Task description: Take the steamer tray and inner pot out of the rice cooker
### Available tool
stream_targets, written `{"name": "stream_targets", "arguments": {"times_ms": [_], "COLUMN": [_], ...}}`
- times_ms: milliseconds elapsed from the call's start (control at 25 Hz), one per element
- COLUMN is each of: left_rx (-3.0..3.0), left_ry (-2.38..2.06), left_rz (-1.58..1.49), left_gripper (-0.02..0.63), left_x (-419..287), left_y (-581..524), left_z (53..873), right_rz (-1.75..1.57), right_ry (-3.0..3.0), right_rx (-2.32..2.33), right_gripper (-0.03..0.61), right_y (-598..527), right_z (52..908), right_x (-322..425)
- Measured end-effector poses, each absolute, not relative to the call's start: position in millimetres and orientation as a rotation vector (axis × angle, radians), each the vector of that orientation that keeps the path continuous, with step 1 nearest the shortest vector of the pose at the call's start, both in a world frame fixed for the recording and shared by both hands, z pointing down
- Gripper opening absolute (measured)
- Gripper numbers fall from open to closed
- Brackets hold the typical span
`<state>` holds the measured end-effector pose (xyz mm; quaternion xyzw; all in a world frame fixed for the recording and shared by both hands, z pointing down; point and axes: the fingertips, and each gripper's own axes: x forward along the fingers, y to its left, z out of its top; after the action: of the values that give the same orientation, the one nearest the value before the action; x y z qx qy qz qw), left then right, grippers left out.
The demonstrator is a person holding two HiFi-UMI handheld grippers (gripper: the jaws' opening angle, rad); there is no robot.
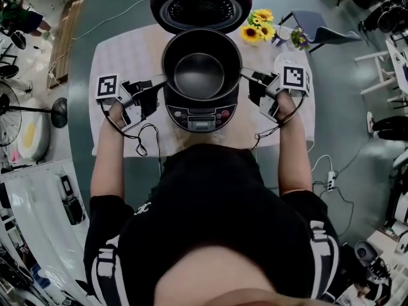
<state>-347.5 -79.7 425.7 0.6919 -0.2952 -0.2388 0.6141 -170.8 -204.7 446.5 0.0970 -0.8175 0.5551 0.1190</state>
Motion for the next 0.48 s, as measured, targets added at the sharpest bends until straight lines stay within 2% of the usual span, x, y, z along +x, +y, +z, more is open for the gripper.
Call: {"name": "stream_targets", "arguments": {"times_ms": [480], "left_rx": [1.728], "left_ry": [-0.588], "left_rz": [-0.549], "left_gripper": [0.014], "left_x": [-320], "left_y": [-71], "left_z": [372], "right_rz": [1.598], "right_ry": [-2.600], "right_rx": [0.150], "right_gripper": [0.015], "right_y": [-182], "right_z": [376], "right_x": [-144]}}
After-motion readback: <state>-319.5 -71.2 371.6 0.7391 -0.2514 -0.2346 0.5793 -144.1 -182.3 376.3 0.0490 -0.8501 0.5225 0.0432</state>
